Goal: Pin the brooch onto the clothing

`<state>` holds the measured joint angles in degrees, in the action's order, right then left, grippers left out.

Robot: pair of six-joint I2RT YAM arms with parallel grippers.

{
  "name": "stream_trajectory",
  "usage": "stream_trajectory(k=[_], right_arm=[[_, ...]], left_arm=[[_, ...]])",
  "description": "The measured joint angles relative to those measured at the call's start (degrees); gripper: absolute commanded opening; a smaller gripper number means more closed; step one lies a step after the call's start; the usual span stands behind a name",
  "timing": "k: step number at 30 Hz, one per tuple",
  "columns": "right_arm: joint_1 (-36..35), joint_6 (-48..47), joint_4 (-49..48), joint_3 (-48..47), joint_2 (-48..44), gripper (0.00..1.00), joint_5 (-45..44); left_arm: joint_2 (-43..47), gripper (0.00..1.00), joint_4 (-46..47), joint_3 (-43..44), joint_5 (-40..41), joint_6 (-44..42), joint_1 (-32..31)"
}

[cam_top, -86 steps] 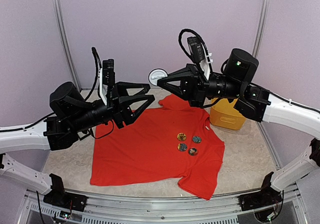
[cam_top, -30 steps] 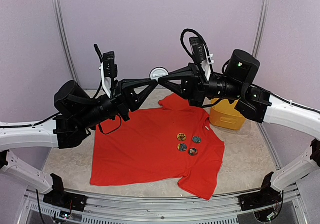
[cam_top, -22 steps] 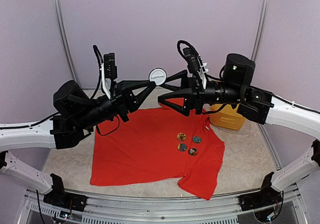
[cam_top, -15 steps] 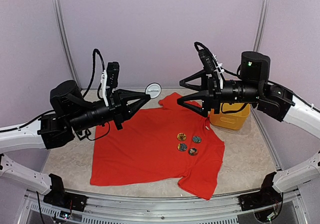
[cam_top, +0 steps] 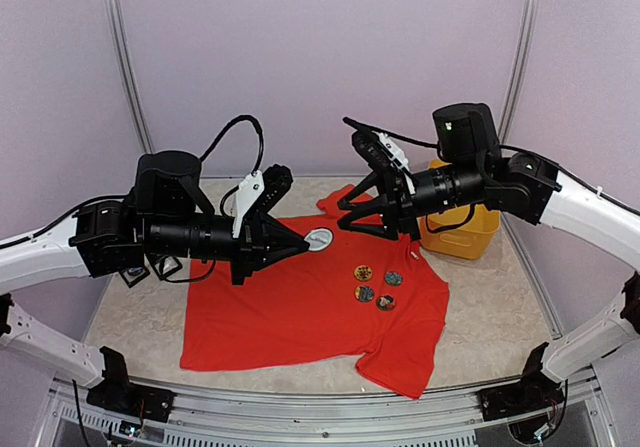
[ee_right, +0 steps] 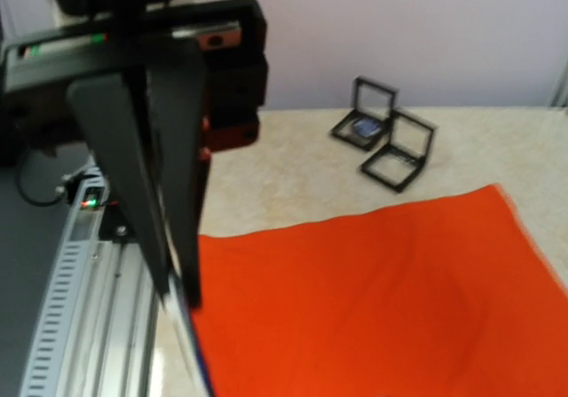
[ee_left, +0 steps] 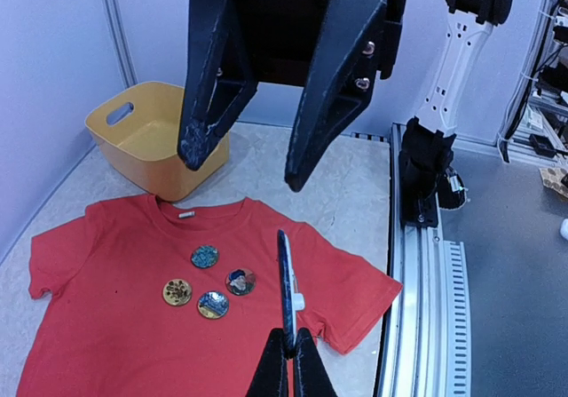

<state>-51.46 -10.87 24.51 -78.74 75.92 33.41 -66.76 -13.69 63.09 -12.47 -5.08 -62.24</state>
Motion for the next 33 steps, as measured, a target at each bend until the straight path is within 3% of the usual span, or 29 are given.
stream_trajectory(k=[7,10,17,21,24,26,27,33], right_arm=[[-1.79,-0.35,0.2,-0.63,3.21,0.38,2.64],[-1.92,-0.72,0.9,-1.11,4.07,0.33,3.45],[-2.12,-0.94,1.79,-1.14,5.05,0.09,4.85],[-2.38,-0.79,1.73,-1.14,5.33,0.0,5.9],[-2.43,-0.72,1.77,-1.14,5.35,0.0,7.08],[-2.4,-0.37,1.44,-1.11,5.35,0.0,7.34],[-2.4,0.07,0.76,-0.87,5.29,0.0,7.1],[-2.36,8.55,-13.73,7.02,0.94,0.0,3.82]], left_arm=[[-1.46,0.0,-3.02,0.55,-0.46,-1.53,-0.22],[-1.64,0.0,-3.1,1.09,-0.48,-1.6,-0.22],[-1.66,0.0,-3.08,1.14,-0.57,-1.64,-0.22],[-1.7,0.0,-3.08,1.14,-0.55,-1.62,-0.22],[-1.66,0.0,-2.75,0.98,-0.24,-1.18,-0.15],[-1.11,0.27,-0.5,-0.52,0.68,-0.26,-0.17],[-0.59,0.34,1.62,-1.88,1.36,0.37,-0.15],[5.64,0.53,18.45,-14.93,6.19,6.4,-0.02]])
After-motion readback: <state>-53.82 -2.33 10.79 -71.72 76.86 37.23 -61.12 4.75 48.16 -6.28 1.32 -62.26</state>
